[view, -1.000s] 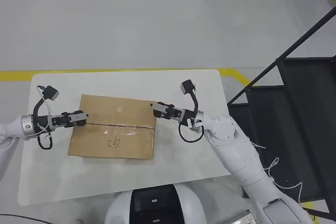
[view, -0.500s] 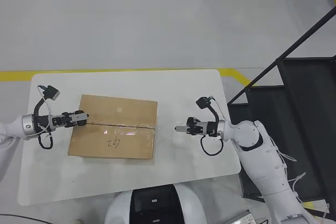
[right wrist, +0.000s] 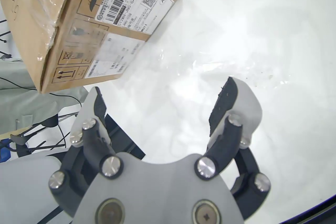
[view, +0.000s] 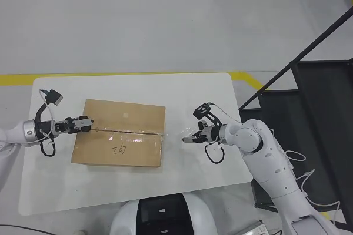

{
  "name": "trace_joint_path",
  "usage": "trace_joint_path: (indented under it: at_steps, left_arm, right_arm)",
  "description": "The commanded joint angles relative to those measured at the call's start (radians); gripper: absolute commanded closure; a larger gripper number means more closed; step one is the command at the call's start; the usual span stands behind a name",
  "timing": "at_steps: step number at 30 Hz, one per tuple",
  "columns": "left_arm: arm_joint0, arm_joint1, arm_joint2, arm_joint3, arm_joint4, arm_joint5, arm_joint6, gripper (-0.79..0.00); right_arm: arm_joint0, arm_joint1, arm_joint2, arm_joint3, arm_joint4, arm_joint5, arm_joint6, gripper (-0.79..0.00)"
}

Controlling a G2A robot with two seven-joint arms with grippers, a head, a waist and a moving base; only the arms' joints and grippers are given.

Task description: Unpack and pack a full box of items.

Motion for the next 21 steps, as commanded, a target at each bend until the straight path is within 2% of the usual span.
trace_joint_path:
  at_steps: [1, 4, 7, 13, 15, 16, 17, 21]
  left_arm:
    - [0.000, 0.000, 0.000, 0.000, 0.000, 0.000, 0.000, -0.785]
    - [0.000, 0.000, 0.000, 0.000, 0.000, 0.000, 0.000, -0.785]
    - [0.000, 0.000, 0.000, 0.000, 0.000, 0.000, 0.000, -0.785]
    - [0.000, 0.000, 0.000, 0.000, 0.000, 0.000, 0.000, -0.785]
    - [0.000, 0.000, 0.000, 0.000, 0.000, 0.000, 0.000, -0.785]
    - [0.000, 0.000, 0.000, 0.000, 0.000, 0.000, 0.000, -0.785]
    - [0.000, 0.000, 0.000, 0.000, 0.000, 0.000, 0.000, -0.785]
    - [0.000, 0.000, 0.000, 0.000, 0.000, 0.000, 0.000, -0.785]
  right_arm:
    - [0.000, 0.000, 0.000, 0.000, -0.001, 0.000, 0.000, -0.785]
    - [0.001, 0.000, -0.010, -0.002, -0.028, 0.002, 0.000, -0.785]
    - [0.031, 0.003, -0.028, 0.024, -0.143, 0.033, -0.022, -0.785]
    - [0.093, 0.000, -0.069, 0.161, -0.313, 0.051, -0.151, -0.785]
    - [0.119, -0.005, -0.094, 0.218, -0.332, 0.046, -0.185, -0.523]
    - [0.135, -0.008, -0.108, 0.245, -0.348, 0.045, -0.196, -0.431]
    - [0.150, -0.011, -0.120, 0.272, -0.350, 0.050, -0.210, -0.388]
    - [0.202, -0.027, -0.168, 0.365, -0.368, 0.077, -0.257, -0.366]
